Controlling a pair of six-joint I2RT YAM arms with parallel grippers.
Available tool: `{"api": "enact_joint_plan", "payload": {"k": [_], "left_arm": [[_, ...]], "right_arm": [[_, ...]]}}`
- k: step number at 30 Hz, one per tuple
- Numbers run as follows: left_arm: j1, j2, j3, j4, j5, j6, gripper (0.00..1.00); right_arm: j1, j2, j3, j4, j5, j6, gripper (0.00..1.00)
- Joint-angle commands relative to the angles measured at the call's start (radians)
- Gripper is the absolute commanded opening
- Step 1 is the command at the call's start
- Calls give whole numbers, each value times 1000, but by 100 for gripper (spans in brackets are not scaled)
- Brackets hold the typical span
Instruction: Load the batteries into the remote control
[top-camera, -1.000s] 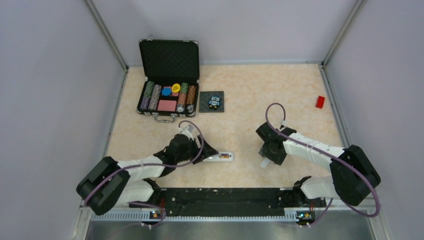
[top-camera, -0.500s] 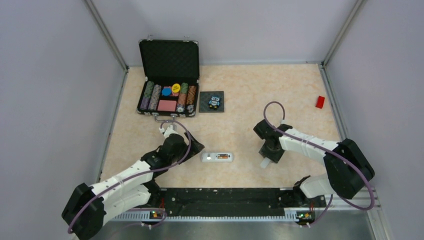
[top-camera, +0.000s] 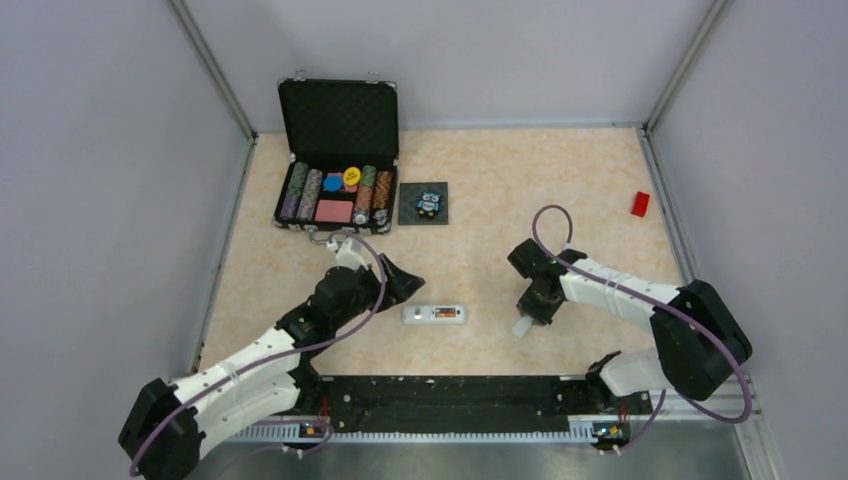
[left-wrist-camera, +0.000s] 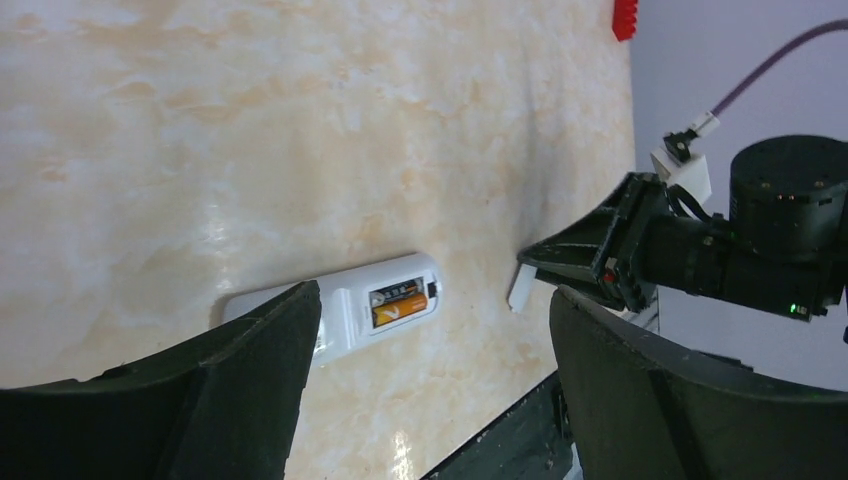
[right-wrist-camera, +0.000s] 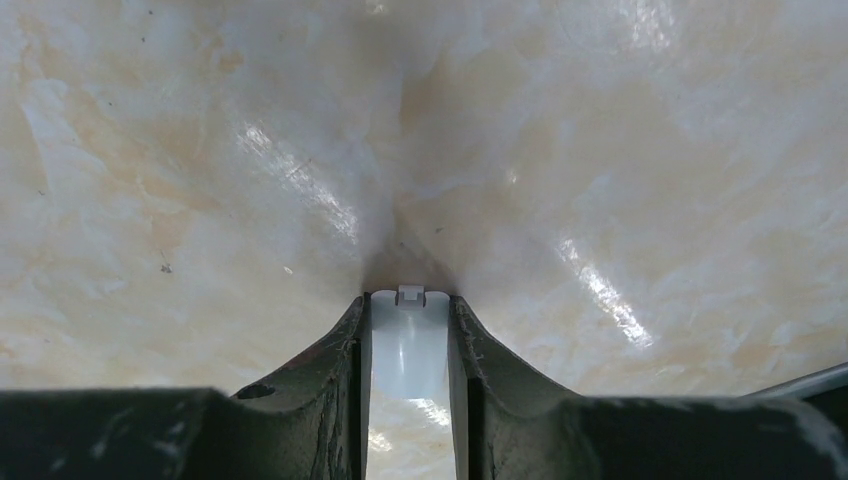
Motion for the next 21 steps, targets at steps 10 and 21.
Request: {"api": "enact_joint_plan", "payload": {"k": [10,21], "left_arm": [[-246,461,167,474,56,179,86],[-295,699,339,585,120,134,85]], "right_arm": [[-57,-292,-66,91,-336,258,17],[-64,-384,-89,161,-452,413,14]]}}
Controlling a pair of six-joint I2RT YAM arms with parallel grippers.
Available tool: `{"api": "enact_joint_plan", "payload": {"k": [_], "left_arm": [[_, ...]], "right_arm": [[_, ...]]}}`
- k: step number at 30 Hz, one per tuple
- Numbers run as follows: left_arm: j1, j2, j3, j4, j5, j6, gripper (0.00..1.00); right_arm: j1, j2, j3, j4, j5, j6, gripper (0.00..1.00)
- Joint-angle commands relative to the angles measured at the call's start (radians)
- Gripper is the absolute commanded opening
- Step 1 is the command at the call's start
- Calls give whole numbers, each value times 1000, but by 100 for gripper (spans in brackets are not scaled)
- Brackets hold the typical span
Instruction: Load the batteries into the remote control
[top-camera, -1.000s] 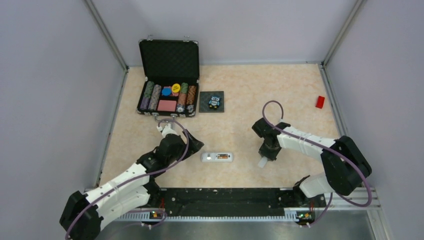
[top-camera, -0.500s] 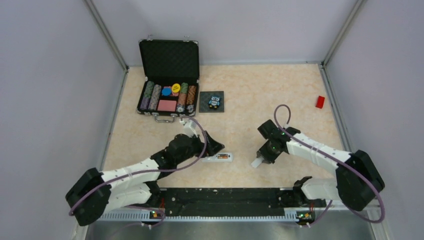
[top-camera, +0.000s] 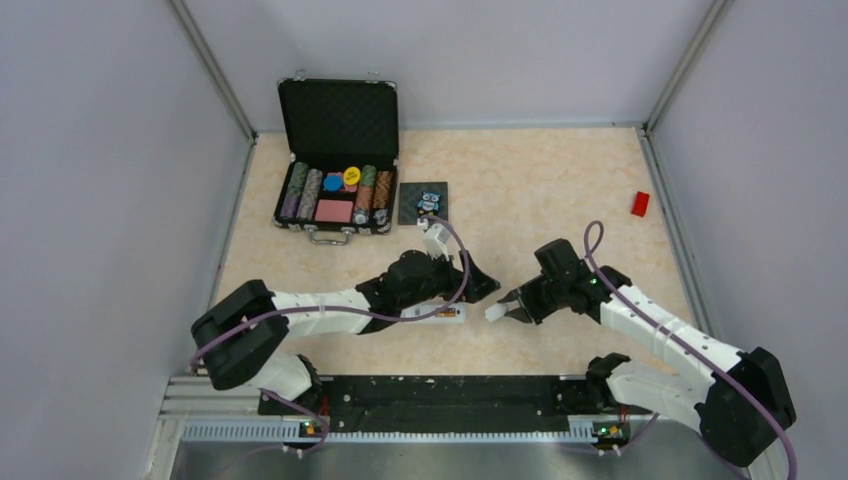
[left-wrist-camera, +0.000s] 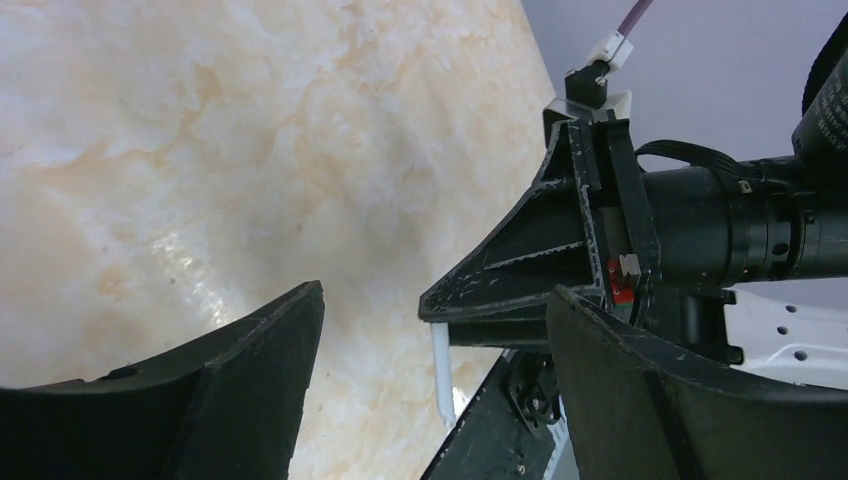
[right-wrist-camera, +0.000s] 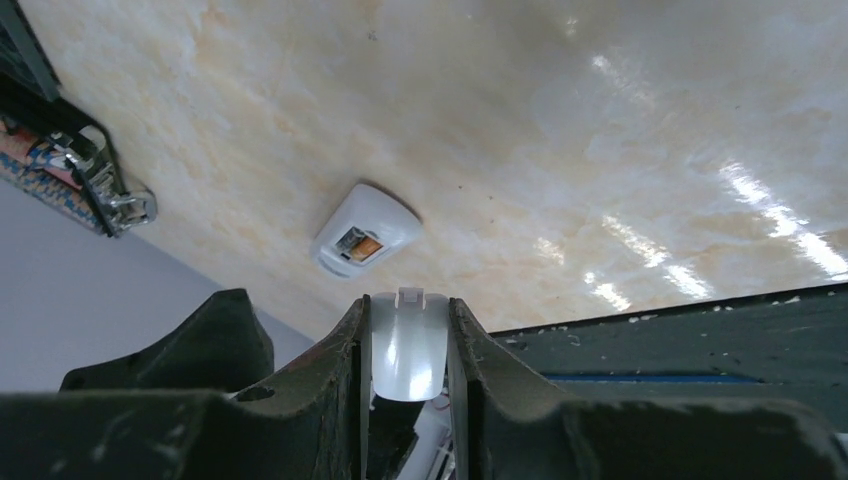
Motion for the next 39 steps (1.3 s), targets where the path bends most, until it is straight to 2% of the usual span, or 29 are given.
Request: {"api": "enact_joint_plan", "payload": {"k": [1,5,14,21,27,36,39], "left_arm": [[-18,63,56,95,33,-13,85],[-25,47,44,60,-7,-23,85],[-31,8,-9,72,11,-33,81],[-31,10,-10,70,21,-29,67],[-31,36,29,38,51,-12,62],[-31,58,51,16,59,-17,33],[-29,67,62,0,60,-17,11]], "right_arm": [[-15,-22,2,70,-68,94,14],[-21,-32,-14,115,-75,140,14],[-34,-40,-50,166,-62,198,14],[-43,-44,-68,185,-61,218,14],[-46,-38,-81,239,-63,255,14],[-46,-25,-64,278,-53,251,14],[-45,-21,-50,279,-49,227,18]]}}
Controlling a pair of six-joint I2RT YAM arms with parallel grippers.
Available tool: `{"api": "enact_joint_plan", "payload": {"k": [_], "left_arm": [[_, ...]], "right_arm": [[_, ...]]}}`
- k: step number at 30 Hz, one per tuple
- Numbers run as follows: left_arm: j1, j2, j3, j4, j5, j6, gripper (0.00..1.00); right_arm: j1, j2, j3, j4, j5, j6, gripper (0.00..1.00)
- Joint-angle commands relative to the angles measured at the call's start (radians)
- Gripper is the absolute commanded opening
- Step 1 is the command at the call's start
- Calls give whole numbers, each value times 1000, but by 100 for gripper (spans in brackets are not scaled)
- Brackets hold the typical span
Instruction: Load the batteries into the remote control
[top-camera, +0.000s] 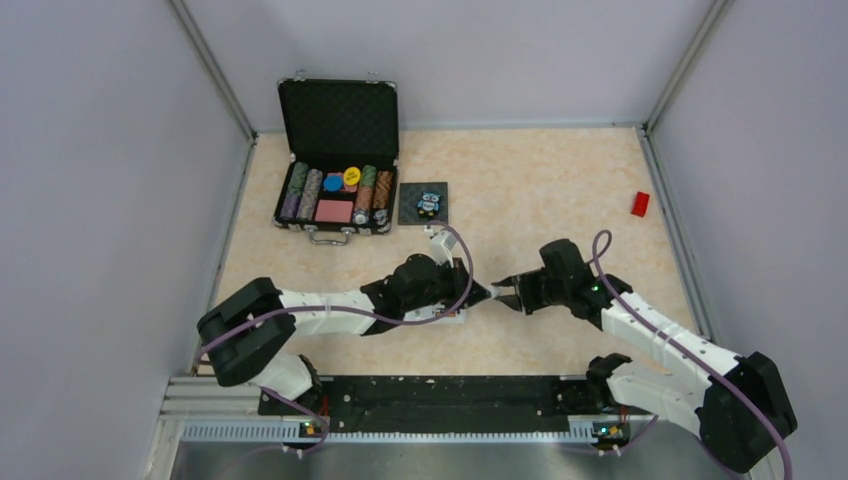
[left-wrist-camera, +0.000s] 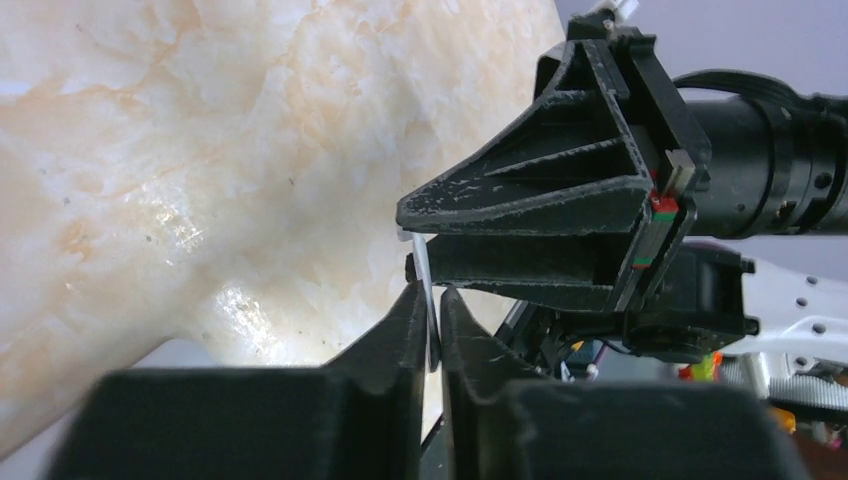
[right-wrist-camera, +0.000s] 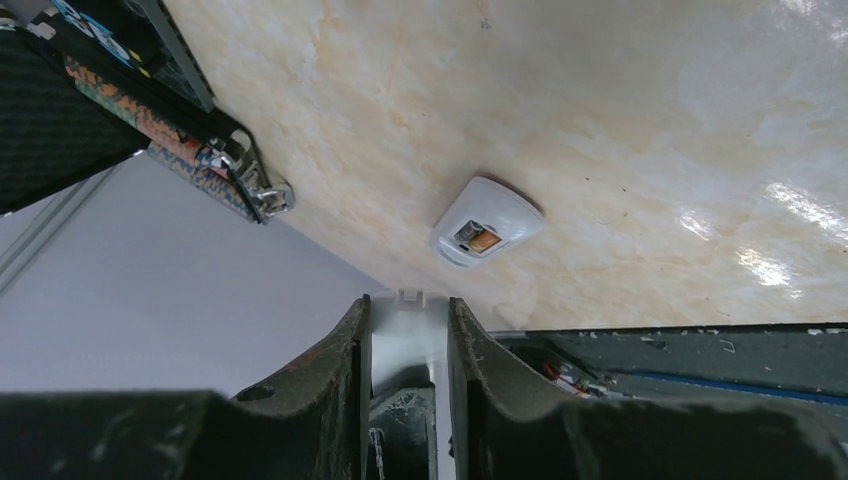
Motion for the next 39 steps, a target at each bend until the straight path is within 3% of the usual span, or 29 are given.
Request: {"api": "enact_joint_plan", "payload": {"k": [1,4,6,13,16,20,24,29,33,39], "left_arm": [[-3,15,49,3,12,10,2],[9,8,53,-26,8,-12,0],[33,-4,40,-22,36,-30,0],[160,-77,-11,-1,318,-111,0],[188,-120,-26,13,414,-153,0],[204,-171,-34,23,489,-184,0],[212,-210,-52,57,537,-215,0],[215,-232,-92,191,562,-307,0],[217,-234,-118,301,553,-387,0],[215,-243,-143,375,523,-448,0]], "right_arm": [[-14,4,40,29,10,-31,23],[-20,3,66,22,-1,-160,51],[-47,0,86,18,-49,-330,62],[-126,-53,161,14,-209,-1058,68],[-126,-72,134,64,-376,-1254,68],[-125,-121,56,224,-519,-1234,67],[-125,-198,3,372,-502,-1133,66],[-125,-229,-62,562,-551,-998,54],[-126,-246,-71,576,-589,-968,46],[-125,-299,-106,631,-643,-895,46]]}}
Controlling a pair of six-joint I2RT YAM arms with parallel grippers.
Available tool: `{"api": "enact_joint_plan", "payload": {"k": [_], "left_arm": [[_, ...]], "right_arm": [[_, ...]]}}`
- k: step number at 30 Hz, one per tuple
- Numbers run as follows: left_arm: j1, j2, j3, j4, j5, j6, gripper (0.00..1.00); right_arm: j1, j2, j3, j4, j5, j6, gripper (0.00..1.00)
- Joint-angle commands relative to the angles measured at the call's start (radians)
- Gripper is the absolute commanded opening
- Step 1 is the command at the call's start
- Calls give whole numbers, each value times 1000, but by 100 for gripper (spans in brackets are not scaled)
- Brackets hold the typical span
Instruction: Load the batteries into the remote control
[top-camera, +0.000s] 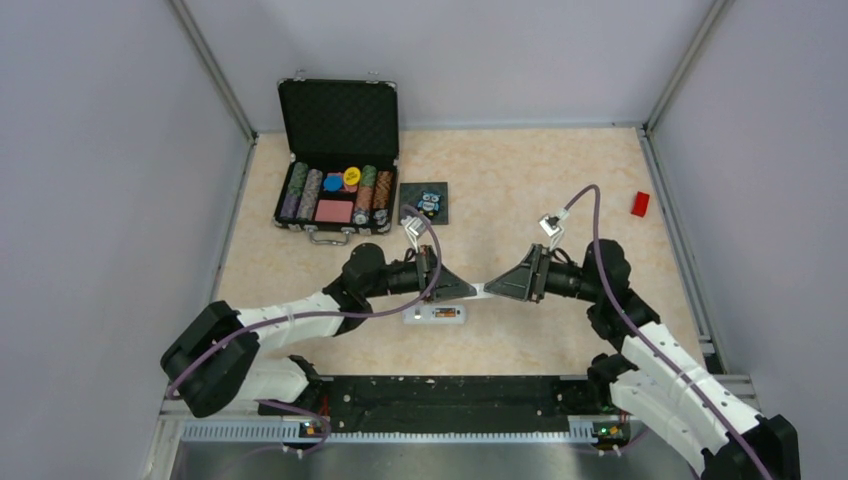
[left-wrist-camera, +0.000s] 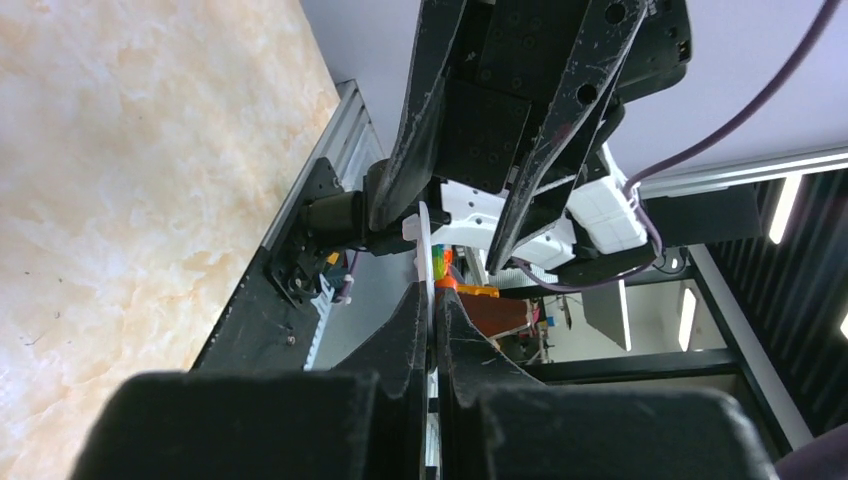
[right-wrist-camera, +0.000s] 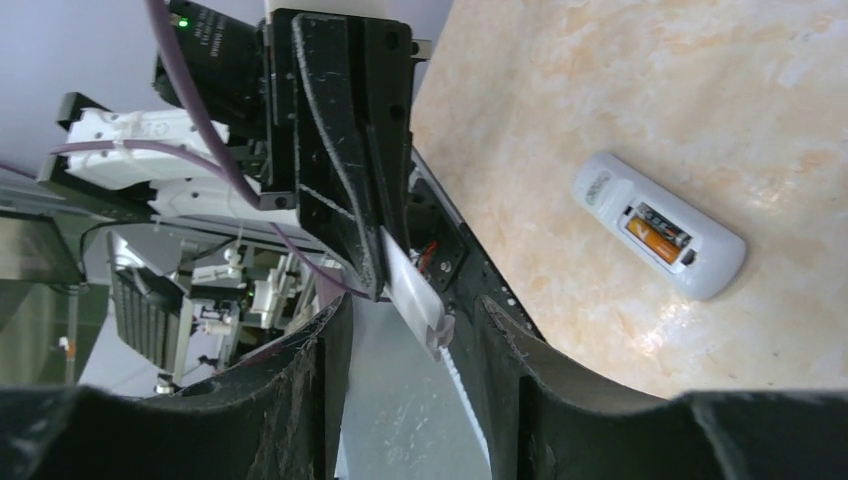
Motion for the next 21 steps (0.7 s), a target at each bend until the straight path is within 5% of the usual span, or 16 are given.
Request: {"api": "enact_joint_plan", "payload": {"k": [1,9,17,21], "left_arm": [[4,-38,-22,149,-16,-65,0],[4,-51,-35,150,-20,-70,0],[4,-38,-40,162,-6,-79,0],[4,-25,-40,173,2,-86,0]], "right_arm": [[-5,-55,-18,108,-62,71,45],[-7,-62,-28,101,-63,90,25],[-7,-20,-24,123,-47,87,18],[-7,-9,-43,175,-46,101,22]]}}
